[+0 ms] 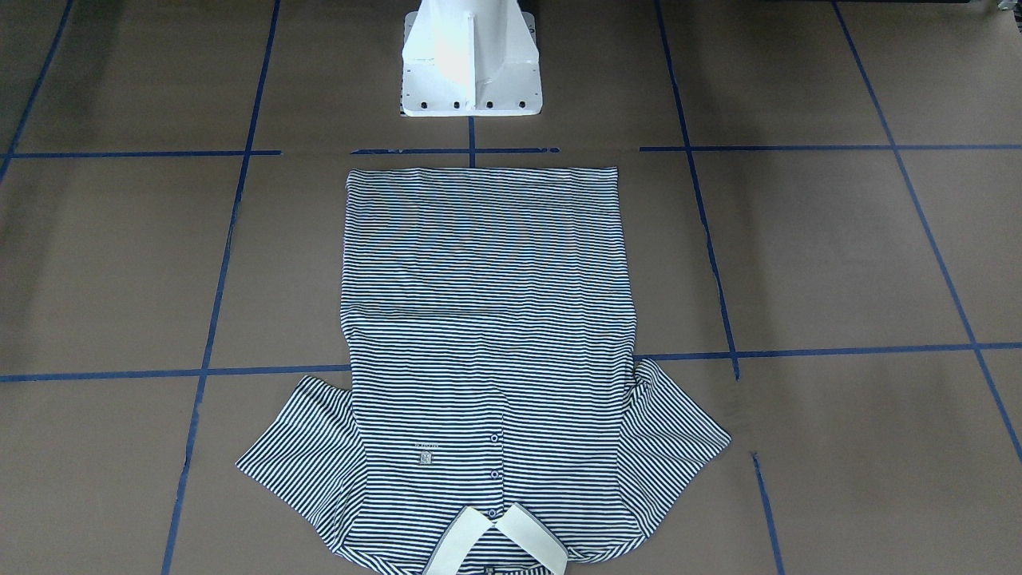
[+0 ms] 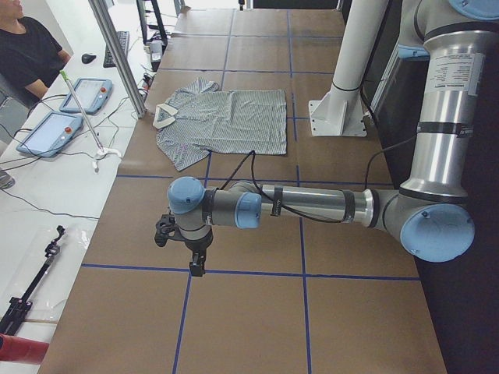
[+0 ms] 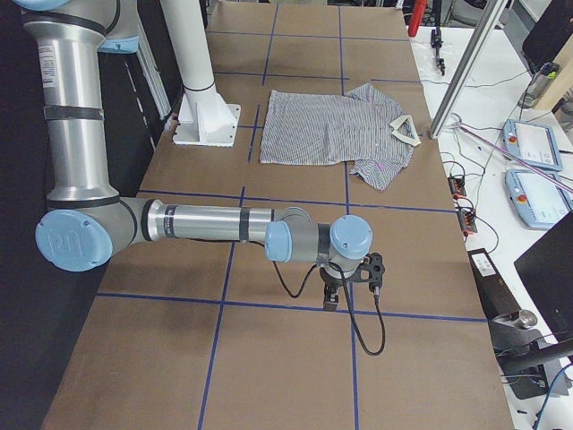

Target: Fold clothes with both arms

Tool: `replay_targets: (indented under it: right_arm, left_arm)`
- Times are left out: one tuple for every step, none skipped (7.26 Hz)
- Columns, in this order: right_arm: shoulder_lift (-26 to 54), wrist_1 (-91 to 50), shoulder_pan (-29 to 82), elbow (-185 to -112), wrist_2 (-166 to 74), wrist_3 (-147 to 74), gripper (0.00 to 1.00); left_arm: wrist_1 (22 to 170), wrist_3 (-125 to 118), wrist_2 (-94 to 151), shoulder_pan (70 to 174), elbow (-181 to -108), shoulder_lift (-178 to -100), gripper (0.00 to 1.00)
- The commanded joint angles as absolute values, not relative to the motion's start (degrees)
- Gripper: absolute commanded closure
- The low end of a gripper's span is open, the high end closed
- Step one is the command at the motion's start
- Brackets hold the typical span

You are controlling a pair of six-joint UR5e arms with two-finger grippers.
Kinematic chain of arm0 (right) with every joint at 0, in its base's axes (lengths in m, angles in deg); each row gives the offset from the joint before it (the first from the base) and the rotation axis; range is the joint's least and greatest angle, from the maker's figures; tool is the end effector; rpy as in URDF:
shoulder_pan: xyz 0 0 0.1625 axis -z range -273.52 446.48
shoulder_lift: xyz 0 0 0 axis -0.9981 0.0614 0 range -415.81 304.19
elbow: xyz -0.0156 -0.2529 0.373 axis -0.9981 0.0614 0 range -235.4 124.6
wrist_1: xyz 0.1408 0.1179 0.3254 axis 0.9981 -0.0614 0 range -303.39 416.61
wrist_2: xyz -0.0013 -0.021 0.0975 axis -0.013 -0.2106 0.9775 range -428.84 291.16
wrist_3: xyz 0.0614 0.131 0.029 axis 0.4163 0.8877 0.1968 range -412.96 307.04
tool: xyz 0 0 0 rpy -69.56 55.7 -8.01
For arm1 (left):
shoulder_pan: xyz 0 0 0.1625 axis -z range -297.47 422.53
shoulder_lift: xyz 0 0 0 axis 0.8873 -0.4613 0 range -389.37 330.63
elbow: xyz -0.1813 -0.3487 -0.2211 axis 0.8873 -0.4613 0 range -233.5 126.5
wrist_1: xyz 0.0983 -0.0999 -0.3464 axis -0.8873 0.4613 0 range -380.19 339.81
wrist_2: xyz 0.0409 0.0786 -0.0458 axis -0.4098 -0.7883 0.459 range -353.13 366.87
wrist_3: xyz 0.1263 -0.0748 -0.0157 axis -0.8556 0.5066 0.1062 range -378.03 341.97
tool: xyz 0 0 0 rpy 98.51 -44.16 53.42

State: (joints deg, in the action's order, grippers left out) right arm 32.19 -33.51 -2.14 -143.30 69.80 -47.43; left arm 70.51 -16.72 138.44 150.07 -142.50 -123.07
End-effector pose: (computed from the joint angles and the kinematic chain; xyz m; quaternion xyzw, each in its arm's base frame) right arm 0.0113 -0.4645 0.7117 -0.0266 -0.4110 0.0338 0.9106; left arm -0.0146 -0.4851 0.7004 0.0161 0.3555 0.0199 0.9343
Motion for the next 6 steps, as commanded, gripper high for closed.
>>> replay_targets:
  right_arm:
    - [31.2,-33.4,-2.3,-143.8,69.0,-46.6,0.0]
    - [30.6,-33.5,-2.2,-143.1,69.3,-46.5,0.0]
    - [28.4,-30.6,-2.1,-140.9,69.3,-46.6,0.0]
    - [27.3,-22.5,-1.5,-138.0,69.0,-46.5,0.0]
    - [23.2,-13.4,-0.4,-132.7,68.7,-46.4,0.0]
    - [21.0,-4.4,2.1,-128.2,68.5,-46.4,0.0]
  left_arm:
    - [70.5,-16.7,138.6,150.4,-142.8,-123.1,0.0]
    - [70.6,-16.3,138.6,150.4,-143.3,-124.0,0.0]
    - [70.6,-16.0,138.1,150.2,-145.0,-126.4,0.0]
    - [70.5,-15.4,136.3,150.2,-145.0,-131.3,0.0]
    - [71.4,-12.0,136.2,149.5,-145.0,-134.8,0.0]
    - [77.2,-10.8,135.8,146.2,-145.8,-136.1,0.0]
